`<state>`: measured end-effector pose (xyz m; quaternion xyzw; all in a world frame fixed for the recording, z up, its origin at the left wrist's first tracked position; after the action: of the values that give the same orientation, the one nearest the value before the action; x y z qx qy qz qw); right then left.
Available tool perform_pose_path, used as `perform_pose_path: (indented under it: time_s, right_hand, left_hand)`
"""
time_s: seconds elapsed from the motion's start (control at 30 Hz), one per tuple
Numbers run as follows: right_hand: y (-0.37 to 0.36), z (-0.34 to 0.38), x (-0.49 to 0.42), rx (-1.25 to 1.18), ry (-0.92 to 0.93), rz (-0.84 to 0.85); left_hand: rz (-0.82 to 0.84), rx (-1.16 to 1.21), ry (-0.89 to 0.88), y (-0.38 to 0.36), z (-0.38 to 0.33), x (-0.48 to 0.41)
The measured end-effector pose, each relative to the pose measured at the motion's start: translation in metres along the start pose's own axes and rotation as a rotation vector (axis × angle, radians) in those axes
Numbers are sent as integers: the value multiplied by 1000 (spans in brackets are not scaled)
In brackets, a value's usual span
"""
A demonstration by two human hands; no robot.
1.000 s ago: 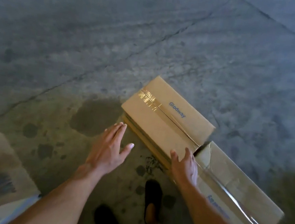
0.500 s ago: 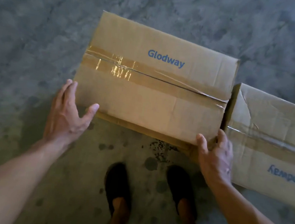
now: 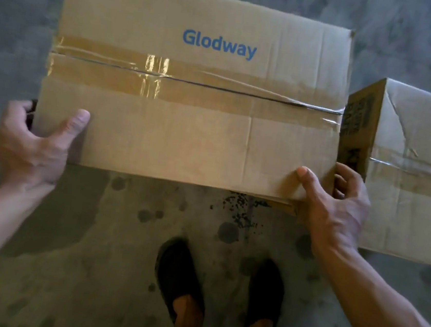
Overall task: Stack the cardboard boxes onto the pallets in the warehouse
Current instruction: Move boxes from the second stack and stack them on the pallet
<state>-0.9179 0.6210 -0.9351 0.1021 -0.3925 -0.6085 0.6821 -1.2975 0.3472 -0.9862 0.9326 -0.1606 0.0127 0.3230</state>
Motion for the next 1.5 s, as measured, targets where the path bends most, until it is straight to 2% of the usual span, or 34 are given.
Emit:
perform_pose_path:
  time_s: [0.17, 0.3, 0.43, 0.57, 0.87, 1.0, 1.13, 1.3, 1.5]
  right_hand:
    - [-23, -7, -16, -186, -87, 197]
    - [-30, -14, -19, -350, -212, 248]
    - [-14, 9, -24, -305, -167, 327]
    - [22, 70, -14, -240, -89, 388]
    - [168, 203, 22, -184, -24, 529]
    - [225, 245, 23, -197, 48, 615]
    - [278, 292, 31, -156, 207, 756]
    - [338, 326, 48, -99, 336, 842]
    - [403, 329, 81, -84, 428, 979]
  left_hand:
    - [209, 158, 32, 10, 9, -5]
    - [335, 312, 122, -1, 3, 5]
    - [383, 371, 152, 12, -16, 22]
    - [311, 435, 178, 47, -50, 50]
    - [168, 513, 232, 140, -218, 151]
    - [37, 501, 231, 168, -286, 219]
    - [-105, 521, 239, 190, -346, 293]
    - [-285, 530, 284, 203, -412, 392]
    - [-424, 586, 302, 216, -451, 498]
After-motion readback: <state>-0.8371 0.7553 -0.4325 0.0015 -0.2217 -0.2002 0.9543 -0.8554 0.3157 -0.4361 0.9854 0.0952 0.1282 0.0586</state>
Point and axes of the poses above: each hand's wrist, its own x-axis away from the middle knuckle, its own y-axis out of the back of the hand, z = x × y, the point moved 5 cm from there along -x, towards the middle knuckle, and after that the axes turned 5 degrees about -y, right-handed, at the moved point
